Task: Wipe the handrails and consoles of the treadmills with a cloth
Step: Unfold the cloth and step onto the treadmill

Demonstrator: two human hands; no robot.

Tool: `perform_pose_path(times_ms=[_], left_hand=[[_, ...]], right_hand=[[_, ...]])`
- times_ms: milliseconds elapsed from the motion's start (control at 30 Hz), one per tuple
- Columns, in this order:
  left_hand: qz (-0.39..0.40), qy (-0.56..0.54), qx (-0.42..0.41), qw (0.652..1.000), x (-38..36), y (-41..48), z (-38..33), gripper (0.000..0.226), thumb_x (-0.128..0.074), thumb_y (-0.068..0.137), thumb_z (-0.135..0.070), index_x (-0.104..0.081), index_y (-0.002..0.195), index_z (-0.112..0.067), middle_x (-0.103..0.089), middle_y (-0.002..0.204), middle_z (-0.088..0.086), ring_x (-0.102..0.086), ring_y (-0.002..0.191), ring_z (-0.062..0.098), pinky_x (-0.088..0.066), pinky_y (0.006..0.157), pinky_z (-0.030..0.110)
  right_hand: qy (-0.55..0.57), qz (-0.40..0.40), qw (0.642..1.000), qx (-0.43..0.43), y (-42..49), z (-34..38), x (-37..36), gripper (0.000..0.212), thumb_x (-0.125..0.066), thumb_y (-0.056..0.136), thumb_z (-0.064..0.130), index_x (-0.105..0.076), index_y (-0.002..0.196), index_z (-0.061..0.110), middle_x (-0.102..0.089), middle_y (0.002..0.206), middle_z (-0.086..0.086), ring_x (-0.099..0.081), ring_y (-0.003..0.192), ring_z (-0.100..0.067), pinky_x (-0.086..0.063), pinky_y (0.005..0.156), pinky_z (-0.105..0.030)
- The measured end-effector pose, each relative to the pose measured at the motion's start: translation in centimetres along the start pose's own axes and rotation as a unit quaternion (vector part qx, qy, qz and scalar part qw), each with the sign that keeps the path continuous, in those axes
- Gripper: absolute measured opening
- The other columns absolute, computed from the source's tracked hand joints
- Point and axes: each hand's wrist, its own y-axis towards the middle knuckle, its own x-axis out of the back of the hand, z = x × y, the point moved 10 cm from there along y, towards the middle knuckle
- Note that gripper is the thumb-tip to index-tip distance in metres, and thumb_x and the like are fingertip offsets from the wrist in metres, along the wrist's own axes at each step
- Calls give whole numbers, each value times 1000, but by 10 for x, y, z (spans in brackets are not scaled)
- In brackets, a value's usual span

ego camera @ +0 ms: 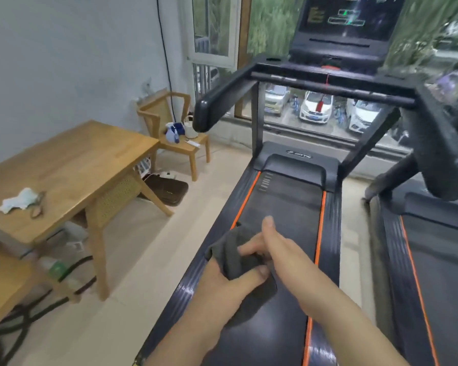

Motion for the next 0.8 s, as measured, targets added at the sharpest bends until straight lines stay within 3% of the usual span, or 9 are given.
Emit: perform_pose_path(times_ms=[67, 133, 233, 333, 400, 500, 633, 800], left_hand=[[-21, -1, 1, 1000, 7, 35, -18, 23, -77, 90, -19, -74, 110, -32, -79, 101, -10, -74, 99, 9, -57, 98, 46], [-18, -32, 17, 999, 4, 63, -36, 15, -73, 95, -30, -75, 110, -30, -79, 102, -7, -75, 100, 13, -56, 100, 48], [17, -100, 70, 992, -4, 97, -47, 25, -66, 97, -42, -73, 115, -25, -80, 104, 1, -76, 98, 20, -59, 89, 41], [21, -148, 127, 981, -11, 141, -47, 37, -61, 97, -50, -72, 118, -22, -80, 104, 5, -77, 95, 22, -58, 81, 37], [18, -160, 160, 974, -15, 180, -48, 44, -58, 97, -54, -72, 119, -19, -79, 105, 8, -77, 94, 23, -57, 76, 35], [28, -163, 166, 972, -28, 254, -76, 52, -56, 96, -57, -72, 123, -16, -78, 111, 11, -76, 101, 27, -57, 79, 36], [21, -152, 140, 978, -58, 350, -173, 49, -56, 98, -54, -69, 126, -16, -78, 112, 9, -75, 103, 27, -56, 89, 40], [43, -155, 115, 980, -103, 425, -295, 45, -56, 101, -50, -68, 128, -16, -77, 116, 10, -74, 106, 30, -55, 93, 43]], right_hand=[[1, -4, 1000, -7, 27, 15, 16, 73, -26, 93, 74, -83, 89, 29, -76, 98, 17, -66, 97, 0, -48, 95, -24], [4, -56, 998, -1, 53, 26, 42, 55, -42, 100, 63, -82, 90, 27, -76, 90, 18, -66, 89, -2, -51, 90, -25], [-11, -120, 993, 18, 89, 36, 73, 27, -58, 101, 45, -77, 93, 28, -72, 82, 17, -64, 77, 2, -54, 82, -25], [-31, -164, 986, 22, 132, 29, 96, 16, -62, 100, 37, -76, 94, 30, -75, 89, 11, -67, 82, -1, -51, 72, -14], [-35, -176, 983, 28, 169, 23, 112, 19, -63, 100, 35, -77, 92, 24, -74, 88, 3, -67, 78, -3, -51, 69, -17], [-24, -177, 983, 40, 237, 33, 155, 40, -60, 101, 41, -72, 87, 5, -69, 86, -18, -57, 71, -9, -47, 71, -28], [12, -170, 984, 43, 324, 90, 247, 41, -58, 102, 39, -71, 82, 5, -66, 72, -3, -53, 64, -12, -48, 71, -35], [38, -190, 981, 32, 388, 193, 342, 48, -54, 102, 48, -76, 83, 10, -62, 63, 0, -55, 58, -11, -49, 64, -28]])
